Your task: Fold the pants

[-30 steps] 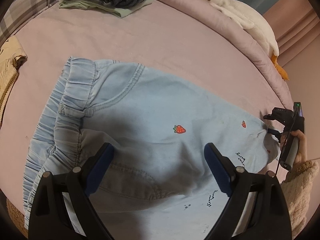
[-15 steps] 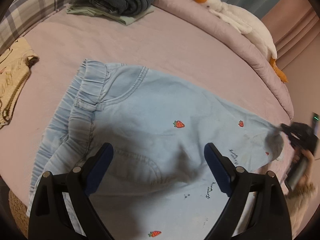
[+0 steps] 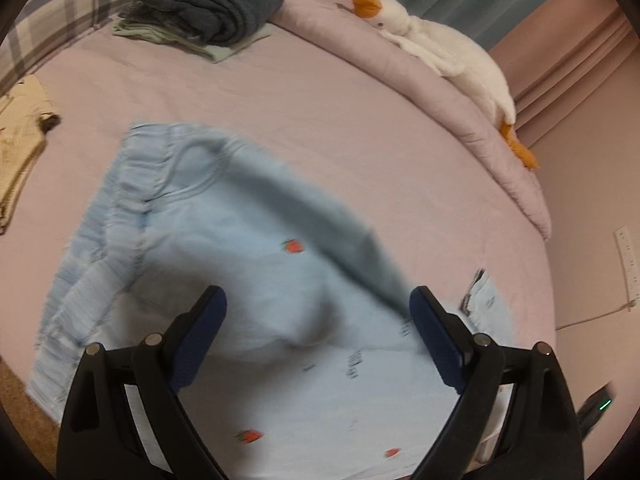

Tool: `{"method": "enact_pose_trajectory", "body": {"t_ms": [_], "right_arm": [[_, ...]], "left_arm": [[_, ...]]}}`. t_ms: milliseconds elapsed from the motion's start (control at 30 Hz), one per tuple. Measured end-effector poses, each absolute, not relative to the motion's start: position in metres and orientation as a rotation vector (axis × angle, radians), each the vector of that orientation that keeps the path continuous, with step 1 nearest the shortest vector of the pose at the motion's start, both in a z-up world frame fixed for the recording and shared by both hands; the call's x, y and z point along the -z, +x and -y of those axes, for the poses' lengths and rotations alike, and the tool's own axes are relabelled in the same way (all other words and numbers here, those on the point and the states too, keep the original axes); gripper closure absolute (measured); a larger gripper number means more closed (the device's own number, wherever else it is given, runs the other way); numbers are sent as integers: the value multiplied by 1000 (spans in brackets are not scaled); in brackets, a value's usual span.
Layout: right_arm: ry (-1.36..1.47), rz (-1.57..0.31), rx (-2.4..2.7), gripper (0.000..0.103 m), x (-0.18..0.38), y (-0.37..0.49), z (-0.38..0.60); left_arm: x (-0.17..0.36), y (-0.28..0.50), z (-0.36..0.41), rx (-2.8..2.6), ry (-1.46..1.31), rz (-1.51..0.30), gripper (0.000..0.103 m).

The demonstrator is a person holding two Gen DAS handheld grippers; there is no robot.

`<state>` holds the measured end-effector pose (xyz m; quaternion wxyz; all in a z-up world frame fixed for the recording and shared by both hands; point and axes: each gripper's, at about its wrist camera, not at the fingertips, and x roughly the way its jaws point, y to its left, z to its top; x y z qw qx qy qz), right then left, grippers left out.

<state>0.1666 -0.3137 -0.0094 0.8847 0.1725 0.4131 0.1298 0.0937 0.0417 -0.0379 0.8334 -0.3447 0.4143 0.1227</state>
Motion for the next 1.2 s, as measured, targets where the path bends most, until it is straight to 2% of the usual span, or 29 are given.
{"method": "enact_pose_trajectory", "body": {"t_ms": [133, 367, 467, 600, 633, 667, 700, 733, 900, 1067, 1200], "right_arm": [[380, -963, -239, 96, 51, 158, 327], [406, -991, -230, 96, 54, 158, 332], [404, -991, -233, 96, 58, 151, 332], [405, -998, -233, 96, 63, 149, 333], [406, -999, -234, 96, 64, 149, 334], [406, -1001, -235, 96, 65, 149, 334], [407, -1003, -236, 96, 66, 149, 335], [408, -1005, -237, 96, 66, 149, 335], [391, -996, -243, 96, 59, 152, 334], [307, -914, -218, 96, 30, 145, 334], [306, -898, -213, 96, 21, 137, 342]], "left_arm": [[43, 119, -35, -273, -700, -902, 10], [59, 146, -36, -334, -627, -958, 11], [69, 154, -40, -361, -615, -985, 21], [78, 156, -46, -365, -638, -994, 42], [78, 156, -47, -357, -640, -982, 57], [81, 157, -49, -334, -654, -974, 66], [84, 159, -50, -307, -672, -980, 83], [88, 162, -50, -288, -684, -994, 92], [60, 132, -46, -230, -685, -895, 95], [20, 54, -27, -89, -683, -791, 95], [37, 5, 0, -62, -649, -861, 95]]}}
